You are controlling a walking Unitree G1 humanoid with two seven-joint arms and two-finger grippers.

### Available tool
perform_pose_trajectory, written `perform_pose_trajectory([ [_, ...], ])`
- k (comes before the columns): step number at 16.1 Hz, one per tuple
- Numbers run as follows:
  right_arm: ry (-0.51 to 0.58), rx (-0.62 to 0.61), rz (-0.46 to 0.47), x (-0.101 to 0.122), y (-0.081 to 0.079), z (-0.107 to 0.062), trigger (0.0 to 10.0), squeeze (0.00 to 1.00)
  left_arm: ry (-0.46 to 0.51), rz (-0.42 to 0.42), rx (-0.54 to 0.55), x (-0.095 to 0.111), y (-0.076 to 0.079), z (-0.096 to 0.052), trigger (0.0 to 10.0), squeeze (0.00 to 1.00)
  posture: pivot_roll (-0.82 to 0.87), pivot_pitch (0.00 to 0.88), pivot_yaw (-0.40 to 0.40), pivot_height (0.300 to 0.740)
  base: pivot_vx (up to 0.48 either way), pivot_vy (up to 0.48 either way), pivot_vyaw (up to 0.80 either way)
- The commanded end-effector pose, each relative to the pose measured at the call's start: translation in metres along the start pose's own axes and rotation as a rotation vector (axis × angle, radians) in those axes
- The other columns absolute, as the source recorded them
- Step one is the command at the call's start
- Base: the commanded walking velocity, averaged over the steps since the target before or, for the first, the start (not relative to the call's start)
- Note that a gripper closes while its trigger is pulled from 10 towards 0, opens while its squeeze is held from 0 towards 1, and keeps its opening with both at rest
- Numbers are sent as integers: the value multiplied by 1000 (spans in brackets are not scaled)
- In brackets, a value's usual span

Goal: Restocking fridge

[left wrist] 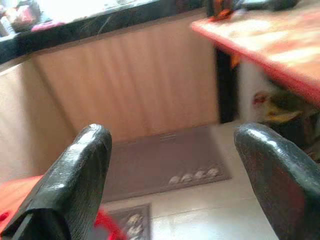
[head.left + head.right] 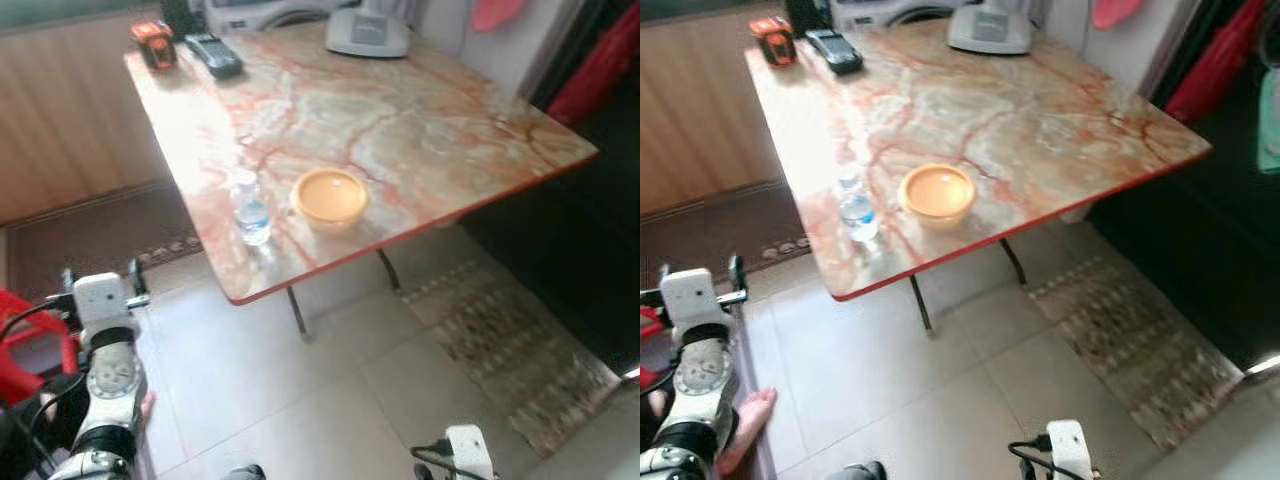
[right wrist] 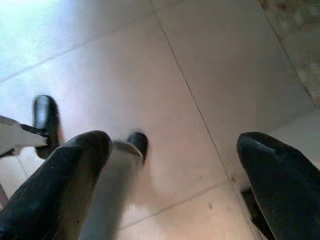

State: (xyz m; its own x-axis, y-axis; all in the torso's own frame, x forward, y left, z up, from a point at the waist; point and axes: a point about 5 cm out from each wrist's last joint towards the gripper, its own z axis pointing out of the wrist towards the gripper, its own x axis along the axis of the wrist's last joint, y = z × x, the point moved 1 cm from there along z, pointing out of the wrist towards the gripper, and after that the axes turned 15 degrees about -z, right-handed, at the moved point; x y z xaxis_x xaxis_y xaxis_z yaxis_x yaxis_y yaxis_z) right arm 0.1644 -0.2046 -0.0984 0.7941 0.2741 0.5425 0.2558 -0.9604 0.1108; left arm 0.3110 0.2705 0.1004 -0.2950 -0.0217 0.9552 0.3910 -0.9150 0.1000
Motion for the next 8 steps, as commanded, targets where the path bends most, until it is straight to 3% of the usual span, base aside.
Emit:
perform_pose_trajectory([
  [1,-15,-9,30,-7,0,-2,10000,0,97,9,-51,18,6,7,10000,0,33,123,-80,736,0,0,0],
  [4,-16,-30,69,-13,0,-4,10000,0,348,-64,-189,88,40,37,10000,0,38,117,-73,736,0,0,0],
  [7,-19,-39,85,-16,1,-5,10000,0,326,-88,-284,98,57,43,10000,0,42,98,-72,736,0,0,0],
  [8,-25,-43,90,-19,0,-5,10000,0,286,-59,-367,96,70,40,10000,0,48,73,-73,736,0,0,0],
])
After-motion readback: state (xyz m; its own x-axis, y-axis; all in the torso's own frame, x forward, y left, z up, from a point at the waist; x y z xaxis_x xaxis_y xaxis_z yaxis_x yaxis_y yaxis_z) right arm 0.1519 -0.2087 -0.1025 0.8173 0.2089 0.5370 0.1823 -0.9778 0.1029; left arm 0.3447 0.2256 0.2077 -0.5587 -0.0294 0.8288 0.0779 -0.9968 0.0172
